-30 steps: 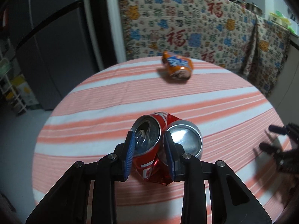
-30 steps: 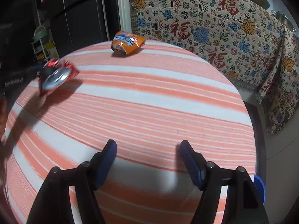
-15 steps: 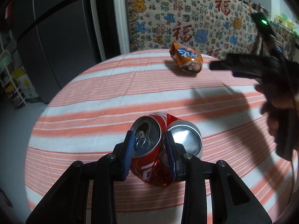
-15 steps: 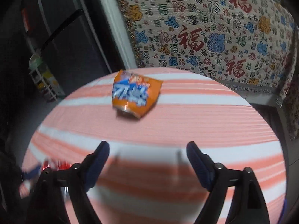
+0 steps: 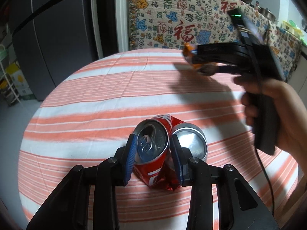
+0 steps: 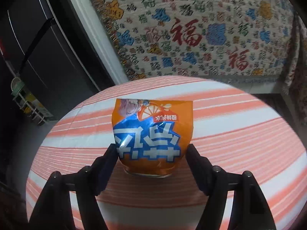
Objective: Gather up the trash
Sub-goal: 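Grasp the crushed red cola can with left tool while right tool grasps orange soda can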
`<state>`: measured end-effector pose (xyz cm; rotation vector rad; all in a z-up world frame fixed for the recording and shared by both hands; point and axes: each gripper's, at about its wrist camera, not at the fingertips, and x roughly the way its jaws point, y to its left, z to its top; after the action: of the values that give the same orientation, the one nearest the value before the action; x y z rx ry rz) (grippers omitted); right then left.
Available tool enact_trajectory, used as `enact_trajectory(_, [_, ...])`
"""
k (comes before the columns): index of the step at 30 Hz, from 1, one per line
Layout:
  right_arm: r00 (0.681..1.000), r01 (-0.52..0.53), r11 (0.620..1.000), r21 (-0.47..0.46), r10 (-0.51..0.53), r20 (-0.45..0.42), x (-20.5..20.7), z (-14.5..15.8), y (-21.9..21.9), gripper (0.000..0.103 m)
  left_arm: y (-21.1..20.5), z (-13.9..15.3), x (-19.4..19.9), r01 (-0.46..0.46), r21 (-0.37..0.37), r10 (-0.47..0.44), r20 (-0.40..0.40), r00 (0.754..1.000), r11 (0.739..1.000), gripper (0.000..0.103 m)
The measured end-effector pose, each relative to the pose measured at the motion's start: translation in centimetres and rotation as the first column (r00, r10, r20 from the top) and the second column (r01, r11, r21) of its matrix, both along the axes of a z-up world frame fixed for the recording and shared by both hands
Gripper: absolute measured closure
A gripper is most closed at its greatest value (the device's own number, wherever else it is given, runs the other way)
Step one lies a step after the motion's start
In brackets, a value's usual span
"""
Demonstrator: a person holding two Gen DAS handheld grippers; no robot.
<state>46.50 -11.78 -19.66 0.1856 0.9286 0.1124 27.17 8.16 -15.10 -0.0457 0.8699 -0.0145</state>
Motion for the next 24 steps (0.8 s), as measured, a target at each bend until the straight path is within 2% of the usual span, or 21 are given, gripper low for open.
enact_trajectory(4, [0.996,-0.042,0.998,-0.045,0.045,0.071,-4.3,2.0,-2.1,0.03,-0.7,0.2,-0.7,0.024,-0.026,-0.024,0.006,1.0,0.999,0.07])
enact_trajectory(8, [0.985,-0.115,0.984,-0.139,0.131,0.112,-11.5,3.9,-3.9,0.03,-2.6,0.3,-1.7,0.079,-0.062,-0.078,0.008,0.997,0.995,0.07])
enact_trajectory(13, [0.983,-0.156,0.971,-0.18,0.17,0.066,-21.4,2.7,-7.9,0.029,-6.0,0.3,-3.6,0.147,0.005,-0.147,0.032,0.989,0.989,0.069])
enact_trajectory(15, [0.985,-0.152,0.968,-0.199,0.166,0.055,-23.6,1.9,-8.7,0.027,-7.1,0.2,-4.4,0.166,0.045,-0.167,0.03,0.985,0.985,0.06])
enact_trajectory(16, [0.986,-0.151,0.969,-0.194,0.163,0.046,-24.4,1.4,-9.1,0.027,-7.4,0.1,-4.7,0.169,0.055,-0.17,0.024,0.985,0.984,0.046])
enact_trajectory(17, [0.986,-0.149,0.971,-0.185,0.159,0.041,-24.7,1.0,-9.3,0.022,-7.6,0.0,-4.9,0.168,0.056,-0.17,0.021,0.985,0.984,0.038])
enact_trajectory(19, [0.987,-0.151,0.975,-0.163,0.157,0.026,-24.8,0.4,-9.6,0.017,-7.6,-0.1,-5.2,0.166,0.055,-0.168,0.027,0.985,0.985,0.038])
enact_trajectory(24, [0.99,-0.137,0.98,-0.146,0.138,-0.006,-24.8,0.4,-10.3,0.017,-6.9,-0.1,-5.2,0.179,0.024,-0.179,0.024,0.983,0.984,0.033])
